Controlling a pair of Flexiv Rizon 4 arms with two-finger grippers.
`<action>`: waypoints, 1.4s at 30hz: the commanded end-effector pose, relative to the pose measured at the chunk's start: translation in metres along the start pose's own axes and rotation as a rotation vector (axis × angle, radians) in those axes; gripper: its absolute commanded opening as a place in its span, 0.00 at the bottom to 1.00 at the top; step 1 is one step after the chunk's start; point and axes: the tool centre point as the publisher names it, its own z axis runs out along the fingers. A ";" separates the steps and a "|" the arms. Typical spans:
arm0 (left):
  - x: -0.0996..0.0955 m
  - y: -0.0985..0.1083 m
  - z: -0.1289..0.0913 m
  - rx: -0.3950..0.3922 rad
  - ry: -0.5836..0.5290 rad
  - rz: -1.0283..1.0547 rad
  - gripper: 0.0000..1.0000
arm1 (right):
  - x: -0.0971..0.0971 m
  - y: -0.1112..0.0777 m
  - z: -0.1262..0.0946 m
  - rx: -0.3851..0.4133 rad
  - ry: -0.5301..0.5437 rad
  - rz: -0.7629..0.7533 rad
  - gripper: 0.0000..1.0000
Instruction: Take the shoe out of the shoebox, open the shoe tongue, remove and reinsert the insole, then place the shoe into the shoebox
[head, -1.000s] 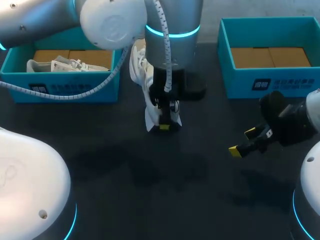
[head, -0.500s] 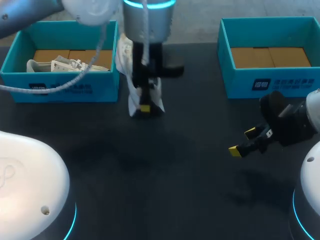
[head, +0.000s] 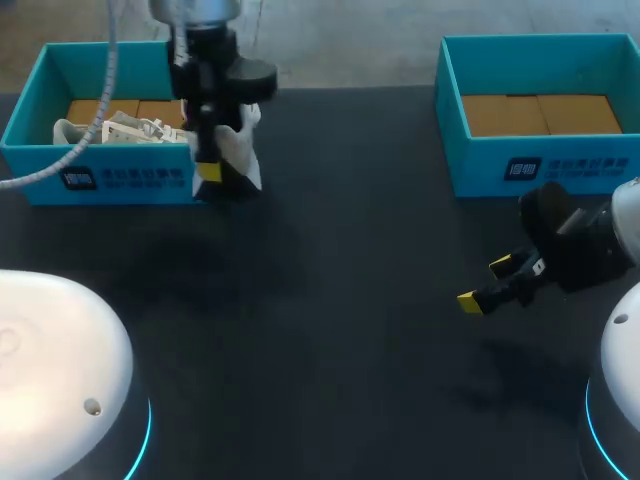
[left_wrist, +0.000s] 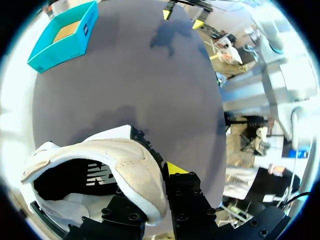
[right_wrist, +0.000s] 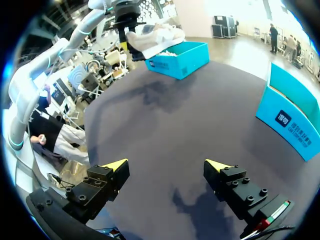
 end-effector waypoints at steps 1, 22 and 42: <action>0.004 0.032 -0.005 0.026 -0.004 0.047 0.00 | 0.001 -0.001 -0.001 -0.002 0.000 -0.001 1.00; -0.016 0.095 -0.016 -0.011 -0.007 -0.065 0.00 | 0.001 -0.001 -0.001 -0.002 0.000 -0.001 1.00; -0.038 0.135 -0.029 0.019 -0.092 -0.077 0.00 | 0.001 -0.001 -0.001 -0.002 0.000 -0.001 1.00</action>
